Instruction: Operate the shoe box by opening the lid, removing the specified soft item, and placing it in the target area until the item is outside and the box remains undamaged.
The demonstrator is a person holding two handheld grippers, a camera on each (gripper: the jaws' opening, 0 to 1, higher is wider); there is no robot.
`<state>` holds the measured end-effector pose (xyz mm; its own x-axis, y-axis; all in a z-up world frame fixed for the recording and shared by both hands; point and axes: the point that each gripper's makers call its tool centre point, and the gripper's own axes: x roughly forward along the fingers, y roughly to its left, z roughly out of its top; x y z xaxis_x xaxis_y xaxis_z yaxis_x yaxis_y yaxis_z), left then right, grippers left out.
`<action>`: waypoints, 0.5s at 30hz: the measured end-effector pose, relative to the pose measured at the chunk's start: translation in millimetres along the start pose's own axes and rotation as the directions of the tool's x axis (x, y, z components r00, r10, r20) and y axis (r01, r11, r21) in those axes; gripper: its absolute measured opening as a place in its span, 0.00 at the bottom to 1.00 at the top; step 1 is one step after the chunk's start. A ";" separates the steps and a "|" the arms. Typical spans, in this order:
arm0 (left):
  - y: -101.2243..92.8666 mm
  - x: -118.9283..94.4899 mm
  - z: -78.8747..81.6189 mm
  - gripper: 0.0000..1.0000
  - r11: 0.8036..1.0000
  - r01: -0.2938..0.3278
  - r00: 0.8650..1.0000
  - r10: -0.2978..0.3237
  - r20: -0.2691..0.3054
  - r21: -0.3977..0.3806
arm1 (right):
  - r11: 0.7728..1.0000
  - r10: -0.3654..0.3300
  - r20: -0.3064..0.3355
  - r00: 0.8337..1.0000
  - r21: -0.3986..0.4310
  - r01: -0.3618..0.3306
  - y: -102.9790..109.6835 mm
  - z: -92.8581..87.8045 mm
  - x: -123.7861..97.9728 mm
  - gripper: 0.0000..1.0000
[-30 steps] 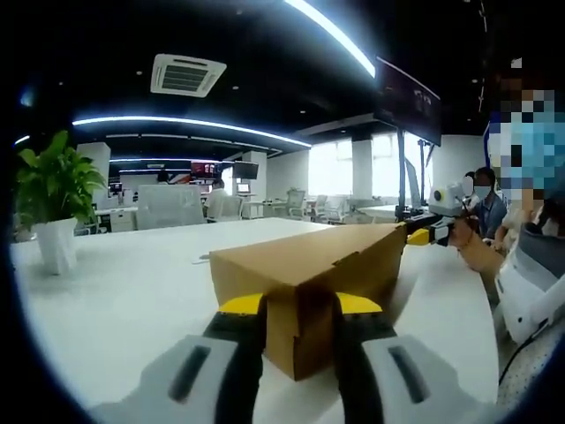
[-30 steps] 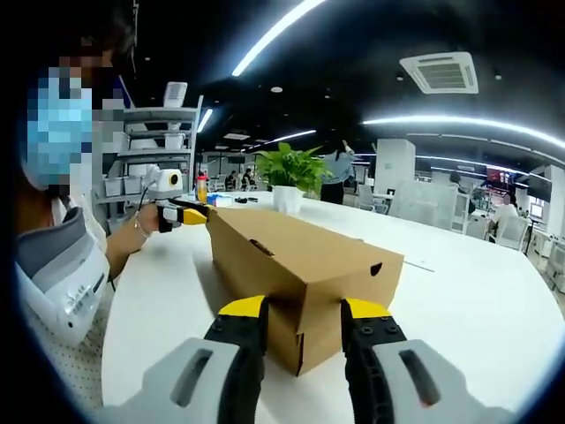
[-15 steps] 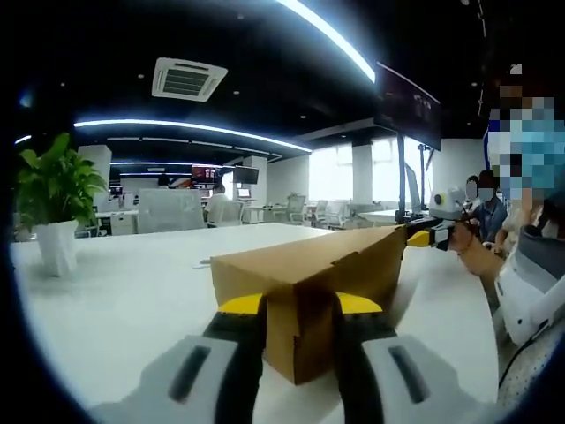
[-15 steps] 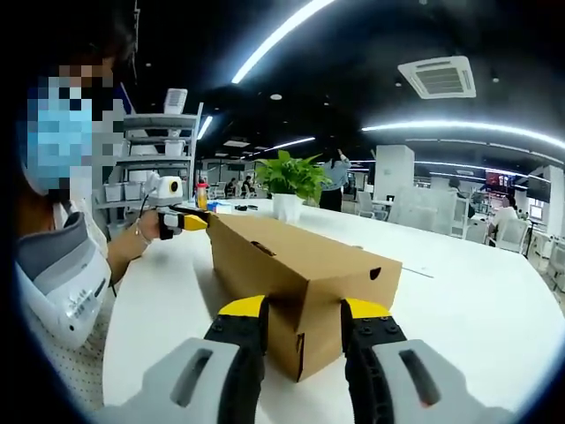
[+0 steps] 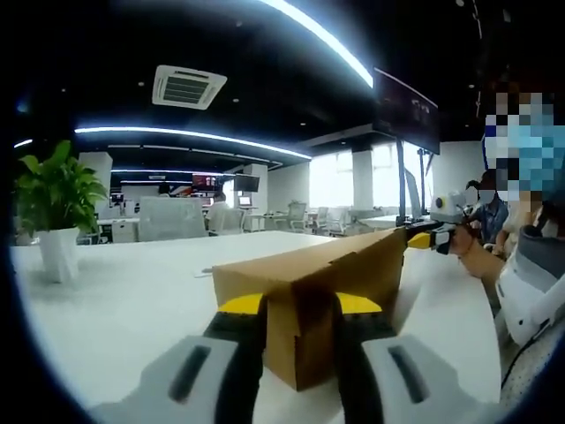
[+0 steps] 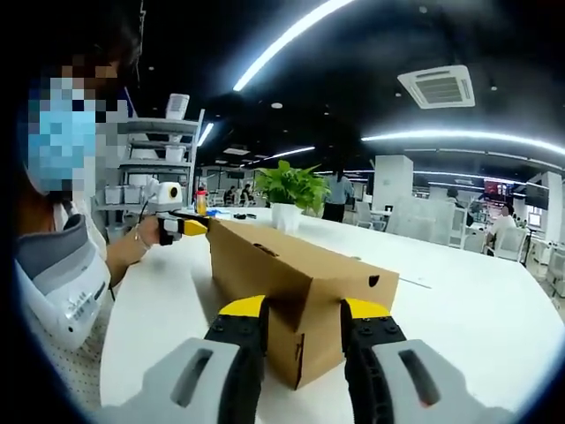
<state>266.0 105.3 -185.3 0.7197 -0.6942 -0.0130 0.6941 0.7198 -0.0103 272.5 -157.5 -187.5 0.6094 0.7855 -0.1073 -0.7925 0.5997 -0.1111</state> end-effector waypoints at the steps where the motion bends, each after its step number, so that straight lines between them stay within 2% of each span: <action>1: 0.0 -0.1 0.5 0.30 1.000 -0.001 1.000 0.001 0.002 0.003 | 1.000 -0.001 0.002 1.000 -0.002 0.001 -0.4 0.5 0.2 0.33; 15: 2.0 -0.4 3.7 0.30 1.000 -0.003 1.000 0.003 0.017 0.009 | 1.000 -0.006 0.019 1.000 -0.008 0.006 -1.9 3.7 0.5 0.33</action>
<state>267.1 107.0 -181.6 0.7217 -0.6922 0.0037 0.6922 0.7217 -0.0013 274.3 -157.7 -183.7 0.6135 0.7848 -0.0878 -0.7887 0.6030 -0.1198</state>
